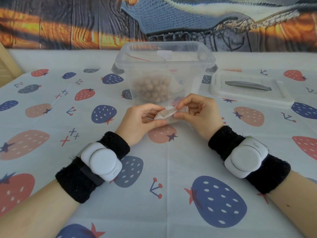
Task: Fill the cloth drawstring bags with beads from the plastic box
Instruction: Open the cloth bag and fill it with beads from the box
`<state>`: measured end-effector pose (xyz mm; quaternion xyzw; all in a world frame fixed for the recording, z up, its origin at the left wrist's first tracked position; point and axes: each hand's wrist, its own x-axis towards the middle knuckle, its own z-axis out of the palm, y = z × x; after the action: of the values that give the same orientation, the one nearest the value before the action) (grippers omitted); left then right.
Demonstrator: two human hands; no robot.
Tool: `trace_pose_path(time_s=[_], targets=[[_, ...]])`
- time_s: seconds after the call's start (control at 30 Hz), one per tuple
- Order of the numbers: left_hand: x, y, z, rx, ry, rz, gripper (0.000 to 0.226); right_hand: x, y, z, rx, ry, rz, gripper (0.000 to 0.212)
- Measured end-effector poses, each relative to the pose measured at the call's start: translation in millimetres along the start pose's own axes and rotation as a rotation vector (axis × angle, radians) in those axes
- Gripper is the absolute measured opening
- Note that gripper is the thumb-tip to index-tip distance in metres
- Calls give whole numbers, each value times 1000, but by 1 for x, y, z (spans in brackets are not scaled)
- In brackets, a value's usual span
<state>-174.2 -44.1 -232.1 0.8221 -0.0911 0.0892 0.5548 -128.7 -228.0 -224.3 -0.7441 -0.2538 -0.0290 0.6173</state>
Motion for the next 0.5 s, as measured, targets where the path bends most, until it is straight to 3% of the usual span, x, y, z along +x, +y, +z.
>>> trace_pose_path(time_s=[0.5], targets=[[-2,2,1,62,-43,64,39,1,2,1,58,-20,-5,35]])
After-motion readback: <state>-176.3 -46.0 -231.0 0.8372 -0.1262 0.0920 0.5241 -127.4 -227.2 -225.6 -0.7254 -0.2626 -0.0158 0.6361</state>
